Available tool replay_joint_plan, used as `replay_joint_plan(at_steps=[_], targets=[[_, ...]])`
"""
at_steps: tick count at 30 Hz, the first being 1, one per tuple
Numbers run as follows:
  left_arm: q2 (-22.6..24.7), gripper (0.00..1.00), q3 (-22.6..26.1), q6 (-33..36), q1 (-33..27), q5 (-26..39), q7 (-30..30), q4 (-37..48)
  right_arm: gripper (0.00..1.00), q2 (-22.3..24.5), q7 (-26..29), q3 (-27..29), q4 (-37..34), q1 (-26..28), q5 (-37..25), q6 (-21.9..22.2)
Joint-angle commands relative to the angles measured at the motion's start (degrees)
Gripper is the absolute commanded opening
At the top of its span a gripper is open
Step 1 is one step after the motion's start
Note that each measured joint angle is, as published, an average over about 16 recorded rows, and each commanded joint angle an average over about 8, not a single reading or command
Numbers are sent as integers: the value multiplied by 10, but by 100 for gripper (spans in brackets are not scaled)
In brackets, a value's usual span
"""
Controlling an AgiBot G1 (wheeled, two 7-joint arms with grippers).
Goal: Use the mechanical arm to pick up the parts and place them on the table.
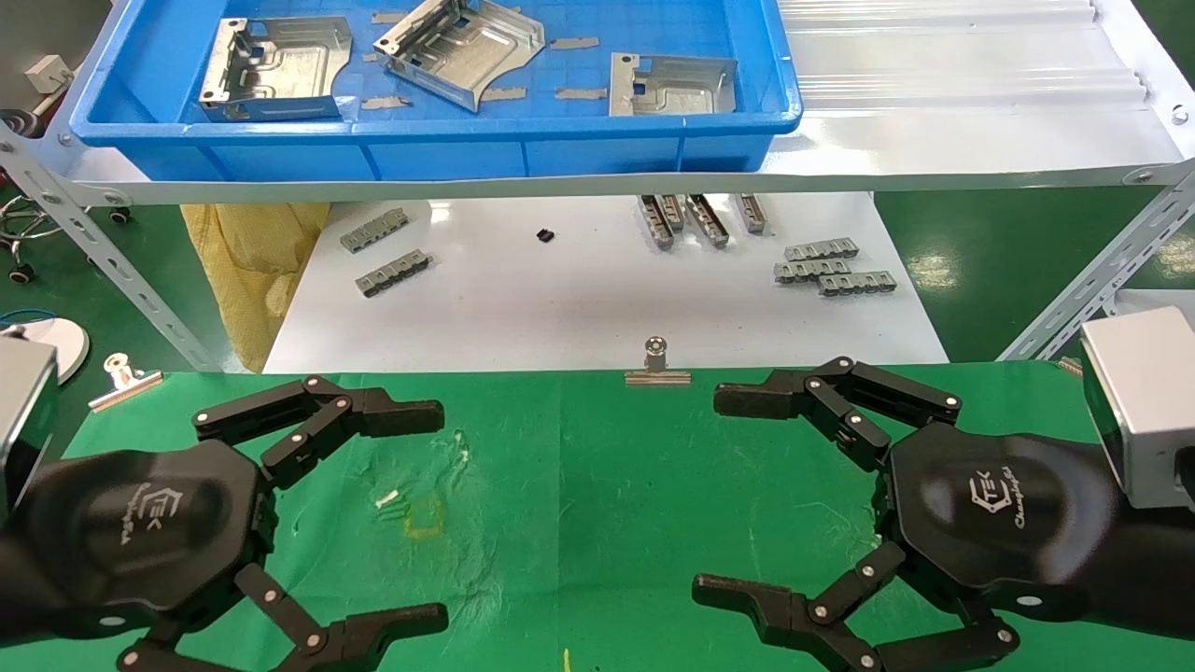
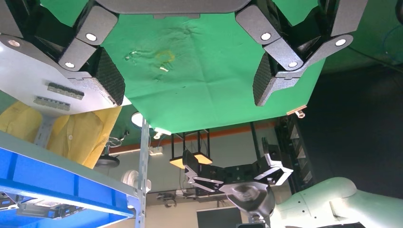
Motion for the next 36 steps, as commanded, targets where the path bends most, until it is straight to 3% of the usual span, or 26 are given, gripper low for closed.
replay_joint_plan(at_steps=[1,15,23,36], targets=[[0,100,0,0,0,0,0,0,100,0,0,0,0,0,0,0],[0,100,0,0,0,0,0,0,98,0,0,0,0,0,0,0],[0,100,0,0,0,0,0,0,0,0,0,0,0,0,0,0],[0,100,0,0,0,0,0,0,0,0,0,0,0,0,0,0]])
